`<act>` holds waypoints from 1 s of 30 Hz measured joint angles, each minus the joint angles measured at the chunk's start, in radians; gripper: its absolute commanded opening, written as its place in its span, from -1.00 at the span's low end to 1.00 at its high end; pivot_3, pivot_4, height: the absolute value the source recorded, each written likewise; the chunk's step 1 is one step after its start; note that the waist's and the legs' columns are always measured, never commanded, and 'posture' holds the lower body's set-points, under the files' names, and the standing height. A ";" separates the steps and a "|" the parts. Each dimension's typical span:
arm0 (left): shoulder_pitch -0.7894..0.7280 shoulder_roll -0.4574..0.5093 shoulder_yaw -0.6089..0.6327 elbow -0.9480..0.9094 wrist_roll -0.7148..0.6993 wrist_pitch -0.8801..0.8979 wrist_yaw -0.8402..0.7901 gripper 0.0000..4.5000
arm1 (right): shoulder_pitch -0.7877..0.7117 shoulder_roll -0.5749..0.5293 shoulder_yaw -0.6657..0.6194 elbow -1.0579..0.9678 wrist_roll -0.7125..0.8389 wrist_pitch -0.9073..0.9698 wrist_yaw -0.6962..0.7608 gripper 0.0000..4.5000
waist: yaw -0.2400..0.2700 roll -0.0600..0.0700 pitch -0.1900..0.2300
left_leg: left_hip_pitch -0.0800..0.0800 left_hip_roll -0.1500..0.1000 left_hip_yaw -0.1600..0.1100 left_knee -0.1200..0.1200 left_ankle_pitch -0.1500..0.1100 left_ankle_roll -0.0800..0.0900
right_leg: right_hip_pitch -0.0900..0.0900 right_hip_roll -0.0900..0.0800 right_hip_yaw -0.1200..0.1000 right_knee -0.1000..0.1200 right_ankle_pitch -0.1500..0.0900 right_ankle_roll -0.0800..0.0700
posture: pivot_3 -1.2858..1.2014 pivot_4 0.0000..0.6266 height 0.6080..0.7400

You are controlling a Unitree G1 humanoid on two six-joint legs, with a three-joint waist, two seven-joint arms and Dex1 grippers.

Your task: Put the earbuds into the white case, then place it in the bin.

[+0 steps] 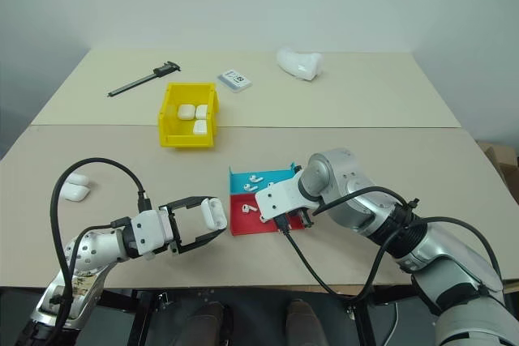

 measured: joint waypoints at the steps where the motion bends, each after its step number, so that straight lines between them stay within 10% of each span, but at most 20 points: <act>1: 0.000 0.000 0.000 -0.001 0.000 0.000 0.000 0.23 | 0.001 0.004 -0.014 -0.008 0.011 0.013 0.005 -0.50 | 0.000 0.000 0.000 | 0.000 0.000 0.000 0.000 0.000 0.000 | 0.000 0.000 0.000 0.000 0.000 0.000 | 0.03 -0.52 1.00; 13: -0.046 -0.007 0.008 -0.085 -0.132 0.097 0.009 0.23 | -0.008 0.058 -0.413 -0.251 0.297 0.392 -0.036 -0.50 | 0.002 0.000 0.000 | 0.000 0.000 -0.001 0.000 0.000 0.000 | 0.000 0.000 0.000 0.000 0.000 0.000 | 0.03 -0.52 1.00; 19: -0.134 -0.042 0.015 -0.110 -0.322 0.200 -0.013 0.23 | -0.007 0.251 -0.798 -0.308 0.556 0.546 -0.173 -0.50 | 0.000 0.000 0.000 | 0.000 0.000 -0.002 -0.001 0.000 0.000 | 0.001 0.001 0.000 0.000 0.000 0.000 | 0.03 -0.52 1.00; 30: -0.284 -0.017 0.042 -0.126 -0.600 0.400 -0.119 0.23 | 0.205 0.469 -1.006 -0.392 0.990 0.164 -0.215 -0.50 | -0.007 0.000 0.000 | 0.000 0.000 -0.003 -0.002 0.000 0.000 | 0.001 0.002 0.000 -0.001 0.000 0.001 | 0.03 -0.52 1.00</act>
